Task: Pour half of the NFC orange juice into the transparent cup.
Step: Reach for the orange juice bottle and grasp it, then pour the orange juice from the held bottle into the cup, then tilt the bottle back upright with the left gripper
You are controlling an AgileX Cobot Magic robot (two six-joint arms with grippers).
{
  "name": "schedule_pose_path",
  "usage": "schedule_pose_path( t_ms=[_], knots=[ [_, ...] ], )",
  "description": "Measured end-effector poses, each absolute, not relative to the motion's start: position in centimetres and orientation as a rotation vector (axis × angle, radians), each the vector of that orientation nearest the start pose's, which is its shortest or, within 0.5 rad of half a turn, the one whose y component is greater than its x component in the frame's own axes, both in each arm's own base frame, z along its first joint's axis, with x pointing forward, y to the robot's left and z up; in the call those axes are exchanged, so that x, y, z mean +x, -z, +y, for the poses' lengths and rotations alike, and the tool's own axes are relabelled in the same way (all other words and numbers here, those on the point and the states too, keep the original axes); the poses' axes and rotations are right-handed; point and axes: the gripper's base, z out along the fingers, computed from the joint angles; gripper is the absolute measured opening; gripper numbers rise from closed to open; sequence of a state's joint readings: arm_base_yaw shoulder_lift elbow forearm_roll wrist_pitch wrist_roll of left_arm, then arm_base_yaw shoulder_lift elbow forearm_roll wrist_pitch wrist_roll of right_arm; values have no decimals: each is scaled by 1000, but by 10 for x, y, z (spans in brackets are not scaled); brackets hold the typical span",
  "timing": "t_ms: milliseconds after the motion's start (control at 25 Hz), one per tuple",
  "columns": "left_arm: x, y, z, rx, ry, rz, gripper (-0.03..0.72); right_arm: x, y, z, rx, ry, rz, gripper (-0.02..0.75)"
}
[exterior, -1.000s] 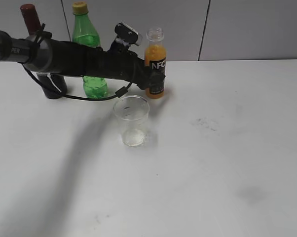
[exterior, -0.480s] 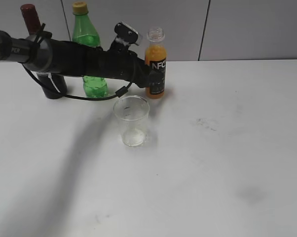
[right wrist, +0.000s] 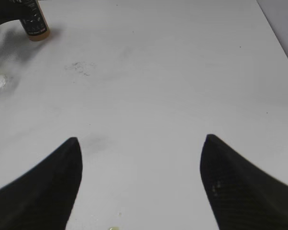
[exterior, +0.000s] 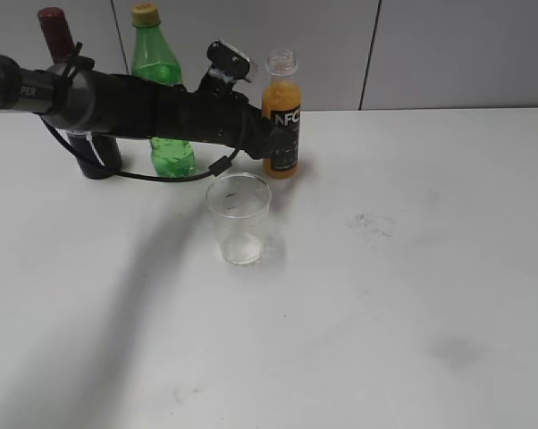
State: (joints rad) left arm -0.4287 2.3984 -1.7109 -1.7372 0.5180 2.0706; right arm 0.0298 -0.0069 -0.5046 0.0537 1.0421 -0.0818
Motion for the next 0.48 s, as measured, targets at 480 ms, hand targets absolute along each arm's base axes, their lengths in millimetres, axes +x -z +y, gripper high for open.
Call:
schedule_pose_path(
  t_ms=[480],
  knots=[
    [453,-190,-255,989,581,1688,473,-6,-280,4,-115,-31,2010,589]
  ],
)
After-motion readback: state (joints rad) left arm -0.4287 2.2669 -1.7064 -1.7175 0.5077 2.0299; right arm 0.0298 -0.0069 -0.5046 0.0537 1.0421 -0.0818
